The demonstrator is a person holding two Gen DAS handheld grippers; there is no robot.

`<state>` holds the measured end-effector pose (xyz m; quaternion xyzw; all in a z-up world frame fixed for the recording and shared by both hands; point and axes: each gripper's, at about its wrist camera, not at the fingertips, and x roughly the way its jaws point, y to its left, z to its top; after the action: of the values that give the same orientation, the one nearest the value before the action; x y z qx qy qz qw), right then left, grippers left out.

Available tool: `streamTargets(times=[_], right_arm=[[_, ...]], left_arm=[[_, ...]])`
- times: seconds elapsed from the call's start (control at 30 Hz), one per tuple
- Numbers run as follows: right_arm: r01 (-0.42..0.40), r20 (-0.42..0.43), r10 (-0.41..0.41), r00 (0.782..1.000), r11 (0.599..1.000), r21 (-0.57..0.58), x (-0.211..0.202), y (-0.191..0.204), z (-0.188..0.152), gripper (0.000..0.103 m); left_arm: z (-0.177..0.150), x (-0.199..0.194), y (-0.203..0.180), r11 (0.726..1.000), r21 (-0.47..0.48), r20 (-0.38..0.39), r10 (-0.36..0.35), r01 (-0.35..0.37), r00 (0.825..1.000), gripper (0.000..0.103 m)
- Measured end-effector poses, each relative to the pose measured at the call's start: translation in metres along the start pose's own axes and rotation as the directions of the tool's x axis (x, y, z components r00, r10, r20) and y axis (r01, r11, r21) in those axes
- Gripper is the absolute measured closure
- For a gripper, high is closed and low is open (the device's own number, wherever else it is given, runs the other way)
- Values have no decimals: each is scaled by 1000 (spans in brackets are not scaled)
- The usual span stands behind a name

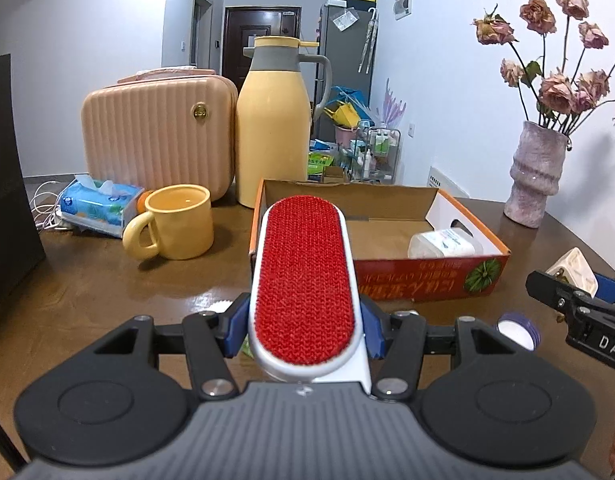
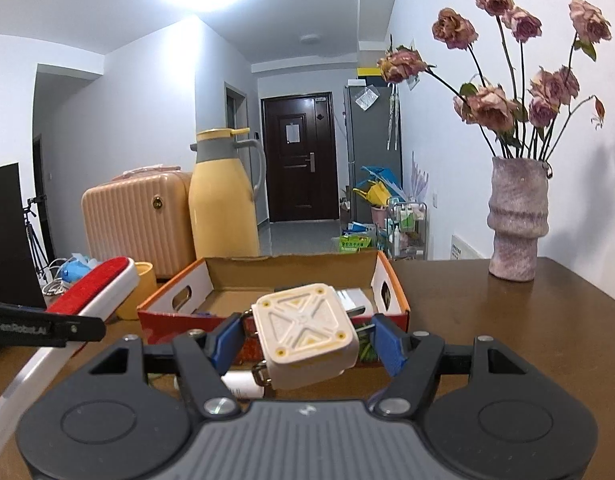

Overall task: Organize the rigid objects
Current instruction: 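Carry the lint brush and plug adapter over the cardboard box with both grippers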

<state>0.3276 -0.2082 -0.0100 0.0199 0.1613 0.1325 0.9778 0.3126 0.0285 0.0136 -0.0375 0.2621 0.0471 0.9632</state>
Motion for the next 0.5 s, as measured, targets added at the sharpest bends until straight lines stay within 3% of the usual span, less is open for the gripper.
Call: streamTargets(times=[0.5], right_arm=[[3, 17, -4, 1000, 999, 48, 51, -2, 34, 35]], left_arm=[[42, 41, -17, 999, -54, 43, -3, 5, 999, 46]])
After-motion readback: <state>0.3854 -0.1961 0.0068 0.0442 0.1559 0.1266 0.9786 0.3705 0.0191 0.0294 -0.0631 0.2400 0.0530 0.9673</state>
